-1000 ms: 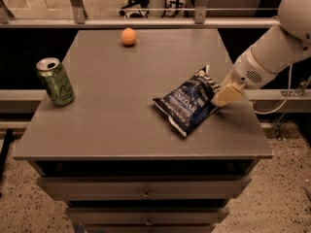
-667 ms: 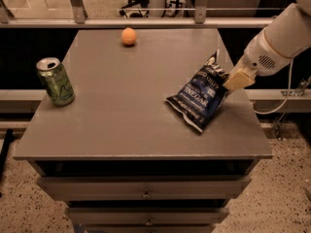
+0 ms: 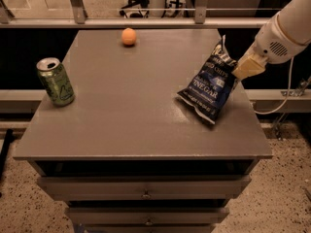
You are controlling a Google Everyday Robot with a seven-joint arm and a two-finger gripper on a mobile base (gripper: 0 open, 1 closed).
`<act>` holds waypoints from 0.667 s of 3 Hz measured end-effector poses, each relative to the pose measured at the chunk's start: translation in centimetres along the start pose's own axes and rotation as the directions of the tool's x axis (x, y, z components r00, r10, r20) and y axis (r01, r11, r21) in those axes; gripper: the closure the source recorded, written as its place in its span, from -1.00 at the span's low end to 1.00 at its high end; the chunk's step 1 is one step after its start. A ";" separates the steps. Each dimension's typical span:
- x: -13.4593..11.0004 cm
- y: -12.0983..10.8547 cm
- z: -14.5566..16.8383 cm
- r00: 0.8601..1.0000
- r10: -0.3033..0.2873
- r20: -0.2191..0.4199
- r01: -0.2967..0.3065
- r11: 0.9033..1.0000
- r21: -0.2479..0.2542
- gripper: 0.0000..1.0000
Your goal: Move blue chip bag near orange
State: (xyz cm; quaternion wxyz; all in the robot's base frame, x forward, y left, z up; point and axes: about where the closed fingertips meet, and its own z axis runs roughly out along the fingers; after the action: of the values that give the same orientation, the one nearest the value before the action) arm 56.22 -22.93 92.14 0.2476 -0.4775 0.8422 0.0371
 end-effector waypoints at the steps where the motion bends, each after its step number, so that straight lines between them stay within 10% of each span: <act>1: -0.9 -2.9 -0.3 0.996 0.069 0.060 -0.073 0.995 0.068 1.00; 2: -4.3 -9.8 -0.4 0.968 0.192 0.160 -0.220 0.958 0.183 1.00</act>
Offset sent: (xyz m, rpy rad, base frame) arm 0.1475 -0.0354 0.0757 0.1667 -0.2664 -0.3861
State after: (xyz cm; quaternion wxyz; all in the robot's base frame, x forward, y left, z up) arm 66.00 -24.96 96.13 0.3478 -0.3559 0.8673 0.0117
